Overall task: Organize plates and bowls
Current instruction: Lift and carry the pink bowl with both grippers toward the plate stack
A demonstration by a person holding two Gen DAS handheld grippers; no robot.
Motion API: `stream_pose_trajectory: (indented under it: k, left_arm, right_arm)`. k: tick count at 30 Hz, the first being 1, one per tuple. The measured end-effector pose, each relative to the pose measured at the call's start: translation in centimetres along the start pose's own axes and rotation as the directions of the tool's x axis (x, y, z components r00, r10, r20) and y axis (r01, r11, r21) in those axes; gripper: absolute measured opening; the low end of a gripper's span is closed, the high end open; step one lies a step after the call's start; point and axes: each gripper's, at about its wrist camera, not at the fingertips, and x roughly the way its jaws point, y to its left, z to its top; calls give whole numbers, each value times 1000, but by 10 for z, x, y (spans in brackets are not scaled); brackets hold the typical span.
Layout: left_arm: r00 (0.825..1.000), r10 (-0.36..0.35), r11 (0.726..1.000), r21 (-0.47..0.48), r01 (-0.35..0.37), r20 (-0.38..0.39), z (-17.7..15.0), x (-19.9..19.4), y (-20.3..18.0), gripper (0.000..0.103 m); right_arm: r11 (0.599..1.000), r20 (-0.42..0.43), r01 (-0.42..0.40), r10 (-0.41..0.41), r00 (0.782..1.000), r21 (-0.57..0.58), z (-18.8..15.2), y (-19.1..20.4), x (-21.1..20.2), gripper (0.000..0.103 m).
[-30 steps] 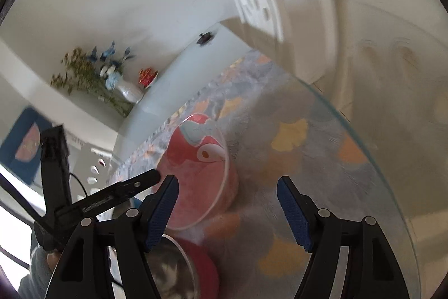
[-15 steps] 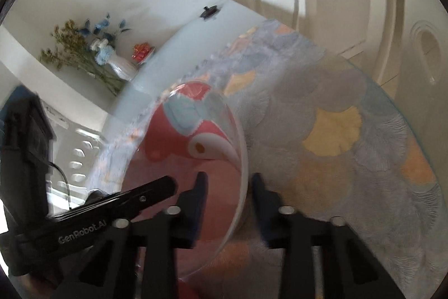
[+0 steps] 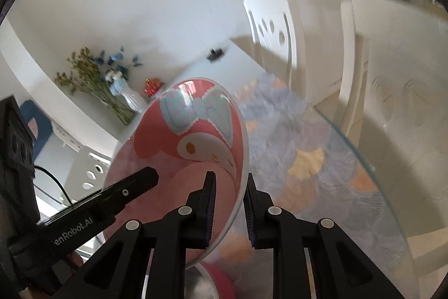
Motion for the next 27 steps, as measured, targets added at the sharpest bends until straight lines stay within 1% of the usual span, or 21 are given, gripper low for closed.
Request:
stream_pose_trajectory:
  k: [3,6,7,11,14,17,20,23,27]
  left_arm:
    - [999,-3,1000,12,2,42,-3,-29,-12,23]
    - [995,5,999,46,-10,96,-11,-66,-24,24]
    - [994,7,999,47,-12,108,-14,-76,-27,26]
    - [987,8,999,37,-14,159,-33,-117,-33,28]
    - [984,-5,1000,17,2,176,-42,-141,-31,28]
    - [982,-12,1000,5,11,190,-51,-162,-26,28]
    - [979,4,1000,14,-7,205,-60,-179,-24,30]
    - [975,26,1000,12,-29,219,-68,-190,-19,30]
    - [976,15,1000,-17,-12,216,-78,-204,-7,30]
  right_arm:
    - [1000,31,-8,9,999,-30,0,15,-36,18]
    - [998,57,-7,10,998,-63,-5,33,-72,18]
    - [998,58,-9,13,998,-64,-6,38,-82,18]
    - [997,74,-12,17,997,-77,-20,59,-125,18]
    - [994,91,-7,16,996,-107,-32,74,-150,18]
    - [992,98,-21,33,995,-123,-43,86,-168,18]
    - [988,104,-31,47,993,-151,-56,99,-181,18]
    - [983,105,-34,53,993,-180,-68,112,-190,18]
    - [979,100,-43,64,993,-197,-81,125,-198,18]
